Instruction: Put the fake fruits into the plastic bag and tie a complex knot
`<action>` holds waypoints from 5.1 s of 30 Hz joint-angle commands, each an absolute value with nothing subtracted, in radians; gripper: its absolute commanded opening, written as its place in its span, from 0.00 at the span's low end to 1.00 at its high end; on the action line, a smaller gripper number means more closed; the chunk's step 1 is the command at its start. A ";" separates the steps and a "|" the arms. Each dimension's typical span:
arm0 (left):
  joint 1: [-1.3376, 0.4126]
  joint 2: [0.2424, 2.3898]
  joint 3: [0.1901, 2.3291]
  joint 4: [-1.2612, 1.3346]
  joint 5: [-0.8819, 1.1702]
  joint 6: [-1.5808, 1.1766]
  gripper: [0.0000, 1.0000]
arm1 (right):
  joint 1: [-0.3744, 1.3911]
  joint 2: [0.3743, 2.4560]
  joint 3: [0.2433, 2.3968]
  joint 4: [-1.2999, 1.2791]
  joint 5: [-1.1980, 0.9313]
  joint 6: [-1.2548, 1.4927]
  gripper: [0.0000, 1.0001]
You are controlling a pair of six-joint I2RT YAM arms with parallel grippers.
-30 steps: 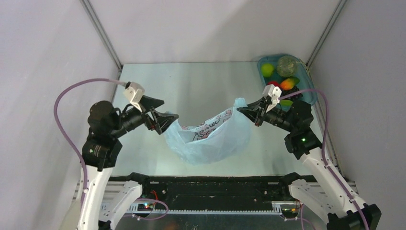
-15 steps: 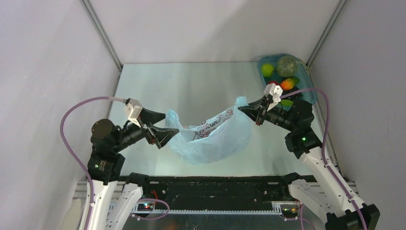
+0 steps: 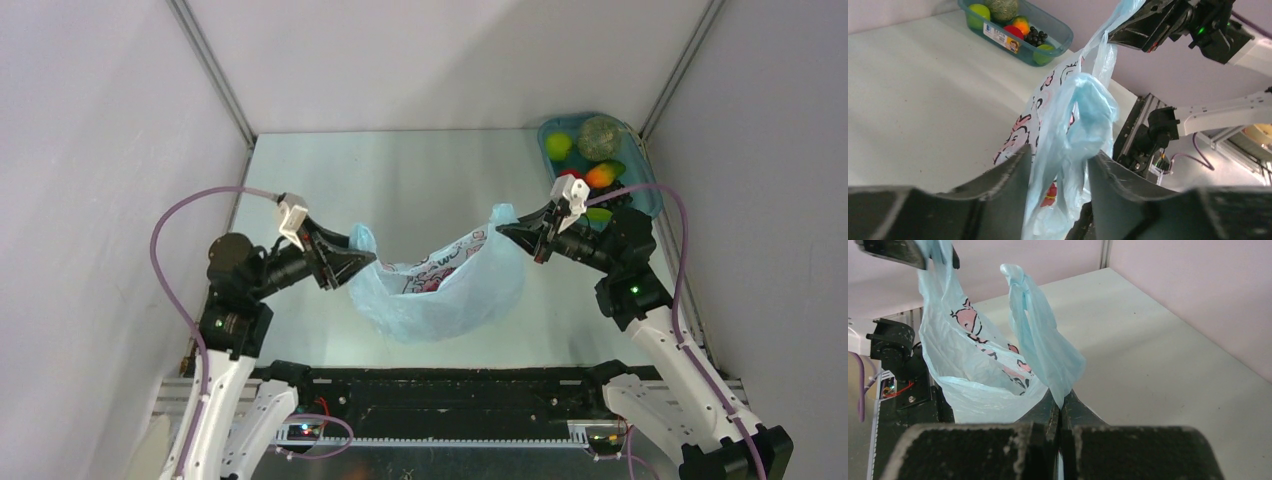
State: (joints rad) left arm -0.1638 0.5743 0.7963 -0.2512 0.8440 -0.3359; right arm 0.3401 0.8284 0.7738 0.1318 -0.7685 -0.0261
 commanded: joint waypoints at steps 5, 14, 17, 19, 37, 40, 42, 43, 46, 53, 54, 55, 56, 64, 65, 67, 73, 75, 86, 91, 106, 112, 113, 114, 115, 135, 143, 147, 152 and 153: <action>-0.174 0.692 0.823 -0.043 0.985 -0.418 0.19 | 0.339 0.826 0.797 0.095 -0.805 -0.038 0.00; -0.385 0.869 0.964 -0.159 0.848 -0.297 0.00 | 0.474 0.880 0.899 -0.144 -0.688 -0.184 0.00; -0.440 0.950 1.046 -0.285 0.788 -0.228 0.00 | 0.563 0.901 0.929 -0.221 -0.626 -0.224 0.00; -0.481 1.008 1.104 -0.350 0.745 -0.167 0.00 | 0.612 0.916 0.948 -0.255 -0.585 -0.258 0.00; -0.730 1.240 1.351 -0.699 0.476 0.127 0.00 | 0.756 1.060 1.064 -0.395 -0.492 -0.282 0.00; -0.748 1.232 1.353 -0.719 0.455 0.150 0.00 | 0.756 1.076 1.072 -0.391 -0.482 -0.264 0.00; -0.761 1.226 1.352 -0.723 0.449 0.156 0.03 | 0.756 1.081 1.077 -0.386 -0.472 -0.254 0.00; -0.768 1.224 1.354 -0.729 0.446 0.160 0.05 | 0.756 1.083 1.080 -0.381 -0.469 -0.250 0.00; -0.781 1.226 1.363 -0.751 0.426 0.174 0.15 | 0.754 1.084 1.084 -0.373 -0.462 -0.234 0.00; -0.801 1.233 1.384 -0.773 0.416 0.182 0.30 | 0.752 1.111 1.107 -0.379 -0.441 -0.217 0.00; -0.805 1.235 1.387 -0.775 0.415 0.182 0.34 | 0.754 1.114 1.111 -0.382 -0.439 -0.216 0.00; -0.808 1.237 1.391 -0.776 0.415 0.182 0.39 | 0.754 1.119 1.113 -0.383 -0.439 -0.214 0.00; -0.811 1.238 1.394 -0.777 0.415 0.183 0.41 | 0.755 1.121 1.115 -0.383 -0.439 -0.213 0.00; -0.823 1.240 1.399 -0.775 0.426 0.178 0.60 | 0.766 1.129 1.120 -0.382 -0.438 -0.208 0.00; -0.823 1.239 1.400 -0.775 0.428 0.177 0.62 | 0.768 1.129 1.122 -0.383 -0.437 -0.207 0.00; -0.824 1.236 1.400 -0.770 0.434 0.174 0.65 | 0.772 1.131 1.124 -0.381 -0.438 -0.207 0.00; -0.825 1.234 1.396 -0.746 0.447 0.166 0.69 | 0.787 1.129 1.124 -0.380 -0.466 -0.218 0.00; -0.825 1.237 1.397 -0.741 0.448 0.166 0.68 | 0.793 1.125 1.123 -0.377 -0.481 -0.223 0.00; -0.824 1.172 1.316 -0.637 0.437 0.159 0.01 | 0.784 1.097 1.118 -0.391 -0.508 -0.217 0.19; -0.824 1.147 1.292 -0.587 0.397 0.114 0.00 | 0.780 1.004 1.026 -0.287 -0.464 -0.172 0.60; -0.823 1.149 1.298 -0.549 0.408 0.021 0.00 | 1.110 0.959 0.766 0.201 0.336 -0.240 0.99; -0.824 1.145 1.295 -0.550 0.398 0.017 0.00 | 1.155 1.006 0.747 0.328 0.510 -0.271 0.82; -0.823 1.145 1.295 -0.547 0.396 0.015 0.00 | 1.155 1.011 0.747 0.332 0.511 -0.272 0.77; -0.822 1.143 1.296 -0.547 0.393 0.013 0.00 | 1.155 1.014 0.747 0.332 0.515 -0.272 0.68; -0.822 1.143 1.295 -0.544 0.387 0.011 0.00 | 1.155 1.021 0.746 0.331 0.516 -0.273 0.64; -0.732 0.973 1.200 -0.487 0.406 -0.050 0.99 | 1.033 0.983 0.727 0.242 0.403 -0.122 0.00; -0.641 0.824 1.117 -0.534 0.495 -0.050 0.99 | 0.970 0.947 0.727 0.202 0.325 -0.070 0.00; -0.605 0.766 1.048 -0.506 0.434 -0.086 0.99 | 0.954 0.936 0.727 0.196 0.304 -0.062 0.00; -0.561 0.714 0.952 -0.437 0.432 -0.155 0.87 | 0.943 0.929 0.727 0.194 0.279 -0.058 0.00; -0.556 0.708 0.938 -0.394 0.438 -0.166 0.83 | 0.941 0.928 0.727 0.193 0.277 -0.057 0.00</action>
